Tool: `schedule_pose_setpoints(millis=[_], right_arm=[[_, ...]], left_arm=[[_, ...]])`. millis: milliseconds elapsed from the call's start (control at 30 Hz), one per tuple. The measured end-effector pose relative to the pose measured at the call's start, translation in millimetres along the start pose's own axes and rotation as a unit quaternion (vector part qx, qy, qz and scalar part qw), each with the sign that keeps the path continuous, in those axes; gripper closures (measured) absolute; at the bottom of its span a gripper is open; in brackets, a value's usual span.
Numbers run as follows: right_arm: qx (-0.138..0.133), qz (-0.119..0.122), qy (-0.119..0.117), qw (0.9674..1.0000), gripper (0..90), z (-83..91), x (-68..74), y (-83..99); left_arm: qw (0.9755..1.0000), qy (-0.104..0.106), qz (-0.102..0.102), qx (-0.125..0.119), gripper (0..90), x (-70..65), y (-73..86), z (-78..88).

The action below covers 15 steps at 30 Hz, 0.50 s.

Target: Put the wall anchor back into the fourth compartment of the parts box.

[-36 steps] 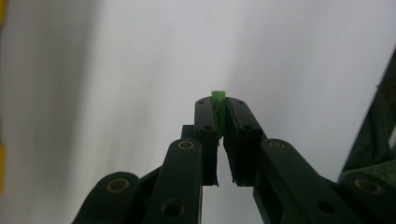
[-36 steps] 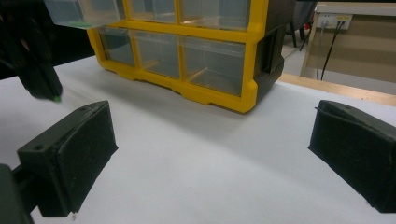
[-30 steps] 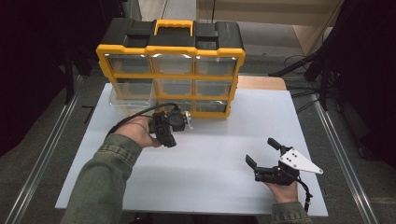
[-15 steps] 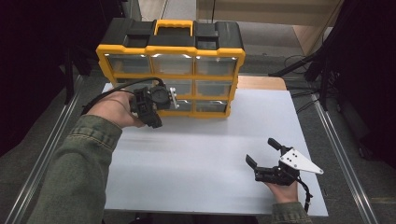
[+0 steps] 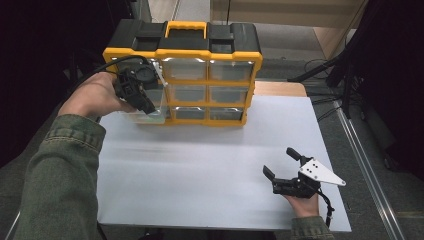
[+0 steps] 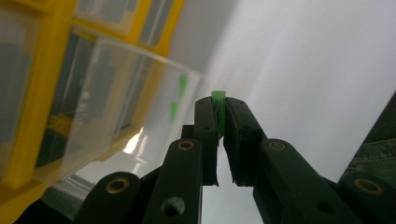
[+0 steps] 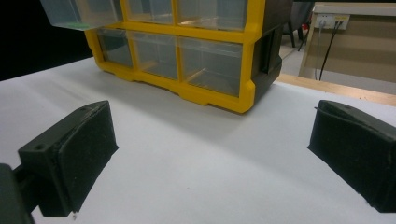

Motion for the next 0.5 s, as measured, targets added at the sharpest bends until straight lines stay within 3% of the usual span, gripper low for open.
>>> schedule_pose_setpoints(millis=[167, 333, 500], right_arm=[[0.004, 0.003, 0.001, 1.0000, 0.7, -0.2, -0.1, 0.9], [0.006, 0.003, 0.000, 1.0000, 0.7, 0.0, 0.4, 1.4], [0.008, 0.006, -0.003, 0.9999, 0.7, -0.6, 0.4, 2.3]], left_arm=[[0.9999, -0.007, 0.010, -0.009, 83.7, 15.3, 3.2, 1.6], [0.9995, -0.008, 0.015, -0.028, 83.7, 23.3, 4.3, 2.6], [0.9993, -0.019, 0.013, -0.031, 83.6, 26.8, 5.3, 6.1]])
Point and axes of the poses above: each handheld gripper's, and its own axes: z roughly backward along the jaws, y roughly out of its underside, x roughly to its left, the point moved 4 cm from there along -z, roughly forward along the jaws, and after that the axes turned 15 degrees about -x, right-handed, at the moved point
